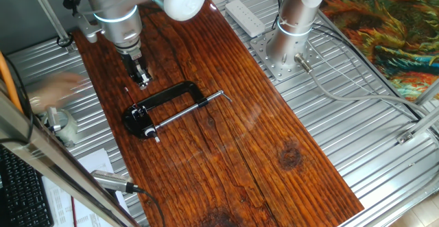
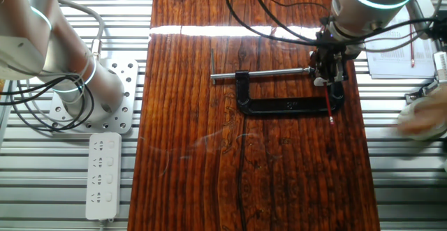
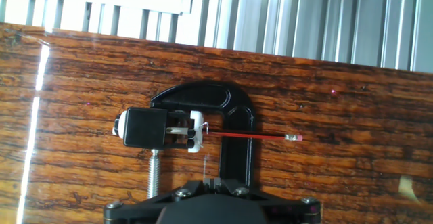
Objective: Insert the pencil into the pencil sharpener
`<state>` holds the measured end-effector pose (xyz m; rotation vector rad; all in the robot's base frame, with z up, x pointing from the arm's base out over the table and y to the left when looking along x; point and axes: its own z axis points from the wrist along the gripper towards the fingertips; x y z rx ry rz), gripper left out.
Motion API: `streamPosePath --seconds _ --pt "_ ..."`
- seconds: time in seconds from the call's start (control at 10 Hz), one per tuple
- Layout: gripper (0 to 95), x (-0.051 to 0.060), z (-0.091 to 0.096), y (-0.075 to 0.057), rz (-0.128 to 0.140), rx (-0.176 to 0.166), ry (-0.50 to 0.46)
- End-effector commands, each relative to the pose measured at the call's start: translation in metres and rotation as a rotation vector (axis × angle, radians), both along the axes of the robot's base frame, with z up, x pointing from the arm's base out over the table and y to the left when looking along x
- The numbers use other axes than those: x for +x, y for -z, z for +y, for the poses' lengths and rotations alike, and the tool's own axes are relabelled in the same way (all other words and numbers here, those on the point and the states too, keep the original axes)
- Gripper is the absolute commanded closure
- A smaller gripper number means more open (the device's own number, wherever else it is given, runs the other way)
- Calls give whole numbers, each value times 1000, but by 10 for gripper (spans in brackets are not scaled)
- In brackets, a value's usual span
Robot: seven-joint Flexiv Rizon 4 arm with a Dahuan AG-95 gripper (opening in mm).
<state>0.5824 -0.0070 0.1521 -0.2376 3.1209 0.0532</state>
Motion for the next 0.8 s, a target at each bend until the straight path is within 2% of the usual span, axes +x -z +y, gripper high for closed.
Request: streamPosePath --seconds 0.1,0.3,0.8 --pt "950 0 -1 0 1 -6 -10" --pt "950 1 0 -1 -15 -4 -24" --pt "950 5 4 -5 -23 9 3"
